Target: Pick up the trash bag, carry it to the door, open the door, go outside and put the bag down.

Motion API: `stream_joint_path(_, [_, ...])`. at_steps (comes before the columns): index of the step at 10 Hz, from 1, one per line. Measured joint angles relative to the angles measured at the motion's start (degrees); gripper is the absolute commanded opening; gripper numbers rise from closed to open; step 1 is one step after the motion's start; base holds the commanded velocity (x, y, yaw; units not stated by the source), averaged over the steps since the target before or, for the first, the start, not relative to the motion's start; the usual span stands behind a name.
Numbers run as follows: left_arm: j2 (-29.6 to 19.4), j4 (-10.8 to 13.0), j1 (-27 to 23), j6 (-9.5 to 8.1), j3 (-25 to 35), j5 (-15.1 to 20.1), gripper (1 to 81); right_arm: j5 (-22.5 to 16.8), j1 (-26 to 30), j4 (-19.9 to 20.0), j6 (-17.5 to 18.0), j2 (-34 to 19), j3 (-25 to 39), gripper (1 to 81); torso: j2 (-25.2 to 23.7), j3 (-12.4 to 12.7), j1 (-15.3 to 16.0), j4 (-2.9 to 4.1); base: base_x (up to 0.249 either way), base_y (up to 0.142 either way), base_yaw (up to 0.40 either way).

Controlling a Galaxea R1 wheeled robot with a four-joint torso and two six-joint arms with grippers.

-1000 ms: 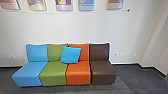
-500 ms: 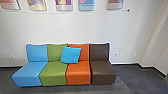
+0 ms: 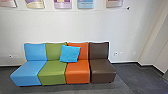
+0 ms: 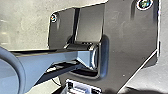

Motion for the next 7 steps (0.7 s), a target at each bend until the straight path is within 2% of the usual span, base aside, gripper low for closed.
stream_joint_path(4, [-1.6, -2.44, -2.0, -0.22, 3.4, -0.33, 81.1, -1.91, 3.97, 1.79, 0.33, -8.4, 10.62, 81.1, -7.8, -7.37, 4.98, -0.18, 0.0, 0.0, 0.0])
stream_joint_path(7, [-4.24, -5.85, -4.74, -0.22, 5.41, -0.18, 81.1, -2.51, 6.06, 3.62, 0.37, -14.19, 17.29, 81.1, -12.18, -9.25, 7.91, -0.18, 0.0, 0.0, 0.0])
